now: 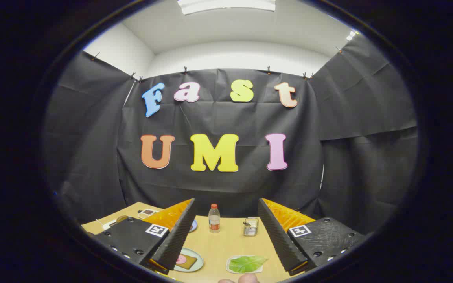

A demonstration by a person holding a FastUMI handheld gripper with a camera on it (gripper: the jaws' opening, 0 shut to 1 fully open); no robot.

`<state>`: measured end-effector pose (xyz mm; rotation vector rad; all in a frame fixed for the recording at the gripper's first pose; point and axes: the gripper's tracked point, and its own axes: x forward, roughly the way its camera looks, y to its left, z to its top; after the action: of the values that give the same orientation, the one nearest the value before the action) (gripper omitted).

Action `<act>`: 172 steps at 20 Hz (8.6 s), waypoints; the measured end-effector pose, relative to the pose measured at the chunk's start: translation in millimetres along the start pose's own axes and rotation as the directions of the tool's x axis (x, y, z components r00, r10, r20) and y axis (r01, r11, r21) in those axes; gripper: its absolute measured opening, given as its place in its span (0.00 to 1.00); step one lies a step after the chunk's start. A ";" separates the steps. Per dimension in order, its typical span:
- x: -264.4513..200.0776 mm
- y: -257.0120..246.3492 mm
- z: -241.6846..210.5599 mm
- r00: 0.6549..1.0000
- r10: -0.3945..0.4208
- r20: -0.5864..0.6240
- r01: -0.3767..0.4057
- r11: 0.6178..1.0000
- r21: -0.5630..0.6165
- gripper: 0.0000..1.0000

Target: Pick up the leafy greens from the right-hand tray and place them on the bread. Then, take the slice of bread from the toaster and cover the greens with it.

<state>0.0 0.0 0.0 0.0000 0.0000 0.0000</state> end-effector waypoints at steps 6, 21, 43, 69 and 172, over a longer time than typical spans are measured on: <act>-4.2 -15.4 -1.1 1.000 -0.008 -0.006 0.008 1.000 0.018 0.95; 36.0 -75.1 -74.6 0.995 0.018 -0.099 -0.011 0.998 0.067 0.95; 156.2 -151.8 -422.3 0.765 0.067 -0.640 0.031 0.990 0.141 0.95; 164.5 -128.8 -385.3 0.775 0.123 -0.620 -0.075 0.992 0.102 0.01; 136.8 432.9 -264.2 0.840 0.081 -0.537 -0.116 0.993 -0.031 0.16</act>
<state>136.8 432.9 -264.2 -0.0627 0.5642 0.1043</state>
